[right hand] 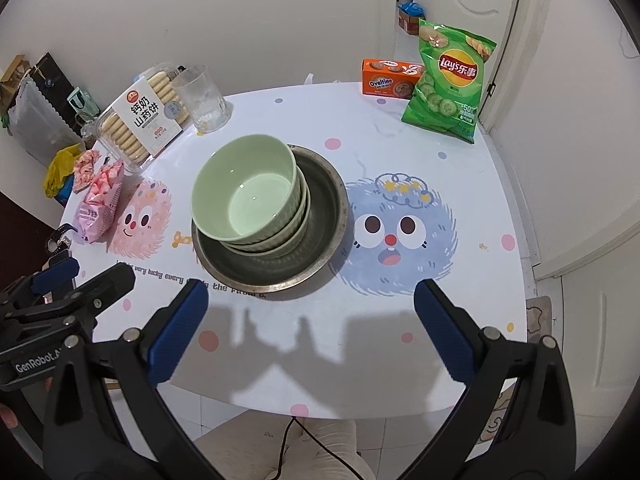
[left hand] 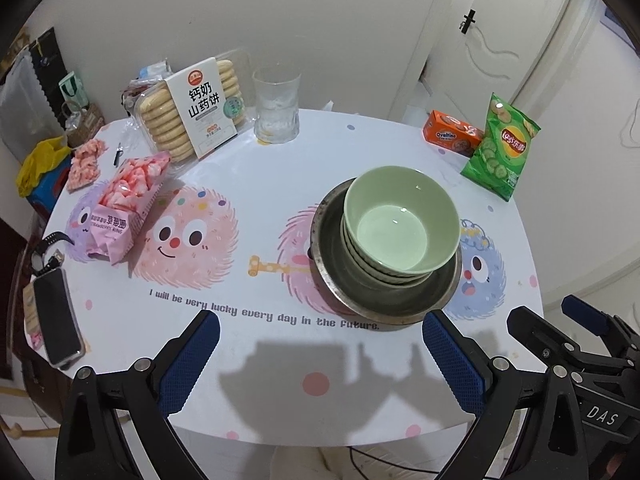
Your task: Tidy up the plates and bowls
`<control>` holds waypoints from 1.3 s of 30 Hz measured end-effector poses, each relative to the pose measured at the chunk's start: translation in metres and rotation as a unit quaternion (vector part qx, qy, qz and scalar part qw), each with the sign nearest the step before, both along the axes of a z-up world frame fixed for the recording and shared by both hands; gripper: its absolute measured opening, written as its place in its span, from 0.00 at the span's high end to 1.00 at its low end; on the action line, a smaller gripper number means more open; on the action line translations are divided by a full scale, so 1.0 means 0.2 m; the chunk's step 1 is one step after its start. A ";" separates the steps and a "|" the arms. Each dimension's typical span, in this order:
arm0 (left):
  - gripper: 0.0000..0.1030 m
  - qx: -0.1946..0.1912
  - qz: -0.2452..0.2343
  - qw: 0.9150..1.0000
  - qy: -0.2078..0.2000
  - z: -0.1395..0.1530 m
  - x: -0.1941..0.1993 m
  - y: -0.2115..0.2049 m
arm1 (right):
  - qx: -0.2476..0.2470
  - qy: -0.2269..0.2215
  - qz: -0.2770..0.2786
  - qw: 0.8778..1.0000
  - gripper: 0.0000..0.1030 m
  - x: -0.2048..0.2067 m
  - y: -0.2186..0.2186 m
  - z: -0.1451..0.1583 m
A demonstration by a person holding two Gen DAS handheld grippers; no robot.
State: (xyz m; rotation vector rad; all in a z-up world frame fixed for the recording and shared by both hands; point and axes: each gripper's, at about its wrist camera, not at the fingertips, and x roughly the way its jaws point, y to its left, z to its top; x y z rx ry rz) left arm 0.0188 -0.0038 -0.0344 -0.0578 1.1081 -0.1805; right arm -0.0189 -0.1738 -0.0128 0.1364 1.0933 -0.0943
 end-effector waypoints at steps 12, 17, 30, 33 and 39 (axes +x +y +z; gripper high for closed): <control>0.00 0.007 0.003 1.000 0.001 0.00 0.01 0.02 | -0.002 0.005 -0.007 1.000 0.01 0.01 -0.03 -0.01; 0.00 0.007 0.002 1.000 0.001 -0.01 0.01 0.02 | -0.005 0.006 -0.007 1.000 0.01 0.01 -0.03 -0.01; 0.00 0.015 -0.004 1.000 -0.002 0.00 0.01 0.02 | -0.007 0.006 -0.010 1.000 0.01 0.01 -0.03 0.00; 0.00 0.014 -0.005 1.000 -0.001 0.00 0.01 0.02 | -0.007 0.007 -0.010 1.000 0.01 0.01 -0.03 0.00; 0.00 0.014 -0.013 1.000 0.001 -0.01 0.02 0.02 | -0.007 0.007 -0.011 1.000 0.01 0.01 -0.03 0.00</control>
